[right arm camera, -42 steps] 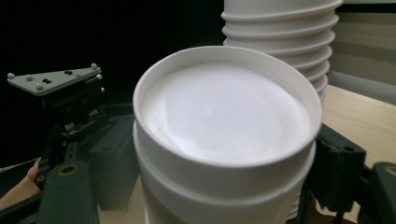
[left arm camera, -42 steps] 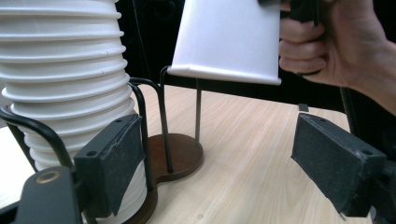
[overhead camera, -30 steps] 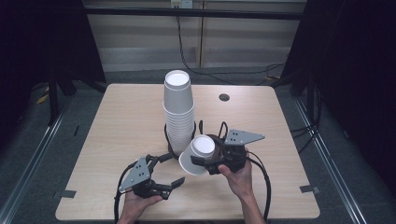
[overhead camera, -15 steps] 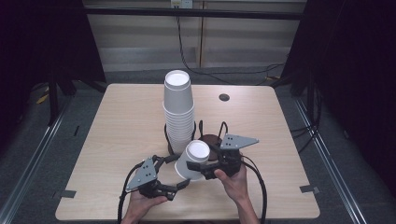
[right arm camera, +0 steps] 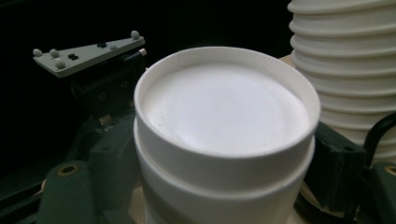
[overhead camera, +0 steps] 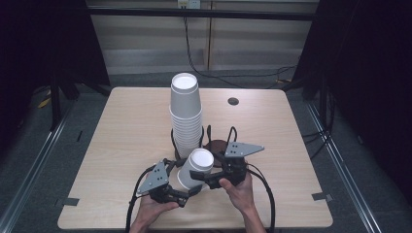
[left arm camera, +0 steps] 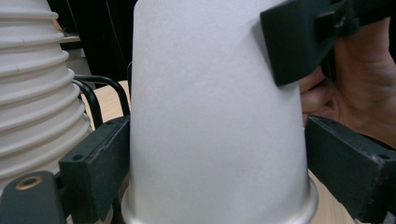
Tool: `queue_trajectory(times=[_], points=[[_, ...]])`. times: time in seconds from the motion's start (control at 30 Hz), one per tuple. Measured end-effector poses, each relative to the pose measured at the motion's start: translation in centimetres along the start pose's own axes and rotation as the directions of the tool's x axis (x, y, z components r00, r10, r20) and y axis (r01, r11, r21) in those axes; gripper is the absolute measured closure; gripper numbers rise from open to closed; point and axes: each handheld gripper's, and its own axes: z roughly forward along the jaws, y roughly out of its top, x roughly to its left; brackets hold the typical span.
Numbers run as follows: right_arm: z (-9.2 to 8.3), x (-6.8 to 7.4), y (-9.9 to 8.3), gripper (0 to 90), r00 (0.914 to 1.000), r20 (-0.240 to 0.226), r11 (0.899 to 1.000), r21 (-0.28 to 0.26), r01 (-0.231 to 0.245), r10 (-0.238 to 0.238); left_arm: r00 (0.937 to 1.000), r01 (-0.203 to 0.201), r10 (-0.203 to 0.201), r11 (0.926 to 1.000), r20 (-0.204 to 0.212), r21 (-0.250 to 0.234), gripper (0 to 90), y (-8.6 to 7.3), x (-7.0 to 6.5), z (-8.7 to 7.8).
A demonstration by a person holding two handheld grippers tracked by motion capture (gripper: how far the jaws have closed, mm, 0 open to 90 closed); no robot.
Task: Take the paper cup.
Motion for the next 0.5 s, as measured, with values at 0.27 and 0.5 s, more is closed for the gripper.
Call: queue_trajectory(times=[0.27,0.5], points=[[-0.04,0.05,-0.24,22.6,1.0,0.004,1.0,-0.007,-0.003,0.003,0.9999,0.009,-0.009,0.9999,0.012,-0.007,12.3,-0.2,0.06,0.52],[-0.1,0.05,-0.44,20.3,1.0,0.007,1.0,-0.006,0.007,-0.006,0.9999,0.012,-0.012,0.9998,0.005,0.016,15.4,-0.17,0.07,0.5]])
